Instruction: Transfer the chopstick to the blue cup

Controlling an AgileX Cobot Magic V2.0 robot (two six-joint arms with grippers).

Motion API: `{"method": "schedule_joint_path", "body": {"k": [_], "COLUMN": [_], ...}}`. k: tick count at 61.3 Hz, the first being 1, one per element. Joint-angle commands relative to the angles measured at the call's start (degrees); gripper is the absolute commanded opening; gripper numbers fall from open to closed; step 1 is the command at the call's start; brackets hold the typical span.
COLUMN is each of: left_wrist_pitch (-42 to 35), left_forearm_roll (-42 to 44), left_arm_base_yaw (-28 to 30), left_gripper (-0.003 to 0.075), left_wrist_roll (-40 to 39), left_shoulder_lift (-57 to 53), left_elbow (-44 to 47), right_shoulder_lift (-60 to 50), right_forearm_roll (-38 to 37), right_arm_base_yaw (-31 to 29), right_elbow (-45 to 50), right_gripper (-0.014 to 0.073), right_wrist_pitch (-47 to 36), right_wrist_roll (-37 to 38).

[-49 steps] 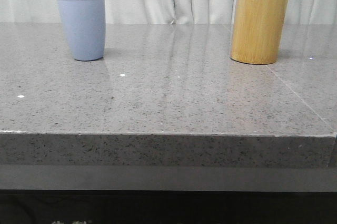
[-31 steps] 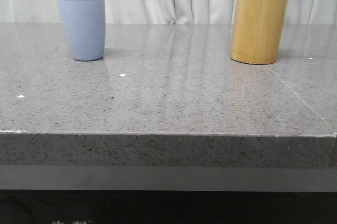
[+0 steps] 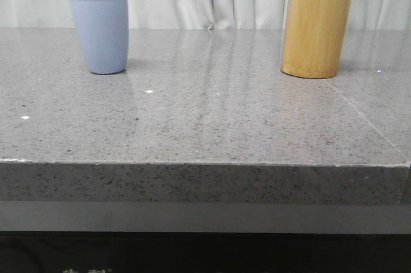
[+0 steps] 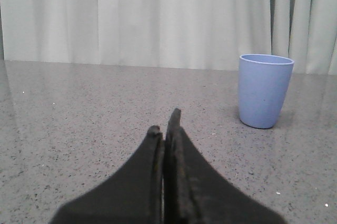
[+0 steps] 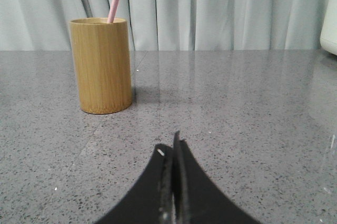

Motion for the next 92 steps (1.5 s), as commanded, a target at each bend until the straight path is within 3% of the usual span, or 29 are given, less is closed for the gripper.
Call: {"method": "schedule_joint_path", "body": {"k": [1,17,33,53,92], "left_wrist_pitch": [-6.51,-5.19,5.76,21.99,21.66], "left_forearm_roll": [-0.43,-0.43,-0.43,-0.43,-0.43], "left_arm_base_yaw": [0.07,0.07,0.07,0.07,0.07], "left_gripper": [-0.0019,-0.0019,-0.0019,-0.0019,-0.0018], "left_wrist_roll": [-0.34,-0.34,-0.34,-0.34,-0.34], "left_shoulder_lift": [-1.31,-0.98,5.11,22.46,39.98], "left_elbow": [0.54,-7.49,-24.11,-42.38,-43.52], "right_shoulder_lift": [-1.12,-0.93,5.74,23.04,41.72], "right_forearm_roll": [-0.58,-0.56,-2.49,-3.61,-3.56], "right_arm_base_yaw": [-0.32,-0.32,-0.32,-0.32,-0.32], "right_elbow": [-0.25,-8.30,-24.85,-43.31,-44.62], "right_gripper": [-0.0066,-0.0066,-0.0066,-0.0066,-0.0065], "right_wrist_pitch": [-4.84,-2.84,7.31,24.03,32.92], "right_wrist_roll": [-0.19,-0.19,-0.30,-0.30,-0.30]}}
